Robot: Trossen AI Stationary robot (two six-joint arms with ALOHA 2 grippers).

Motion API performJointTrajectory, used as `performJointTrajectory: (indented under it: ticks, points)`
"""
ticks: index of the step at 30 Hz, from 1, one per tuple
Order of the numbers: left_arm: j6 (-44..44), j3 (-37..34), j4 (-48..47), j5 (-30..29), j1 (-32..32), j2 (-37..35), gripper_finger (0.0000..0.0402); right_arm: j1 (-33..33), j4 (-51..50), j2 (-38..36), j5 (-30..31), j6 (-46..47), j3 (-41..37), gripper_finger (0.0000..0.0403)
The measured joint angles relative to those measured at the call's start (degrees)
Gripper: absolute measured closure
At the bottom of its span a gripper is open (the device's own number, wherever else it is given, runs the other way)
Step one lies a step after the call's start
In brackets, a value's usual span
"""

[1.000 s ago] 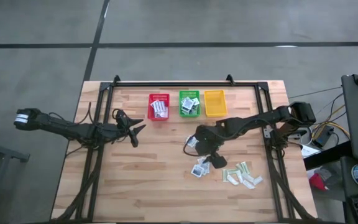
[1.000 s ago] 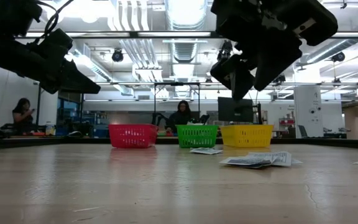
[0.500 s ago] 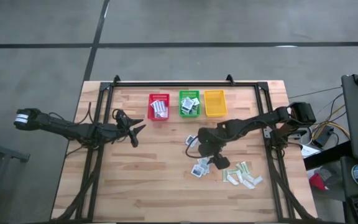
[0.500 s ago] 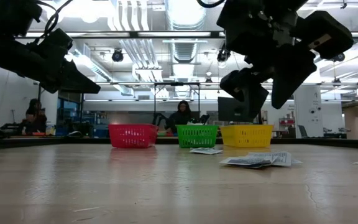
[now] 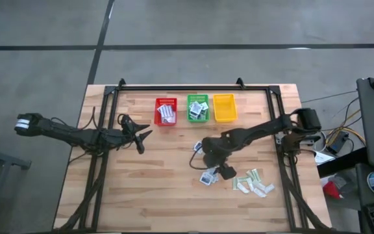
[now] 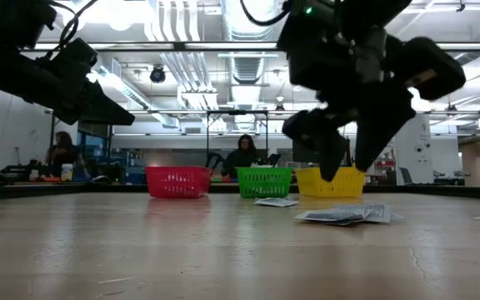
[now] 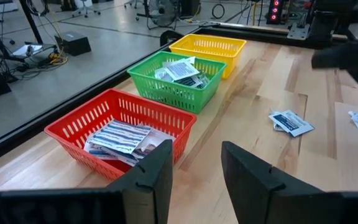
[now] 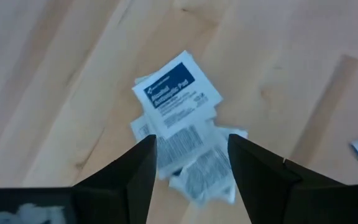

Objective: Pick & Place First Aid Supplies
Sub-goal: Put the alcohol pad into the green basket

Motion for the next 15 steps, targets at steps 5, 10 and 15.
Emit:
performJointTrajectory:
  ticks: [5,10,15]
  points:
    - [-0.6,0.0,0.1,0.0,0.0,0.1,0.0268,0.3,-0.7,4.4,-0.2,-3.5,4.5,0.0206]
    - [-1.4,0.0,0.0,0.0,0.0,0.2,0.0268,0.3,-4.1,6.1,-0.4,-6.4,7.9,0.0207]
    - [-1.4,0.0,0.0,0.2,0.0,0.2,0.0268,0.3,-5.2,7.3,-0.9,-6.4,8.7,0.0207]
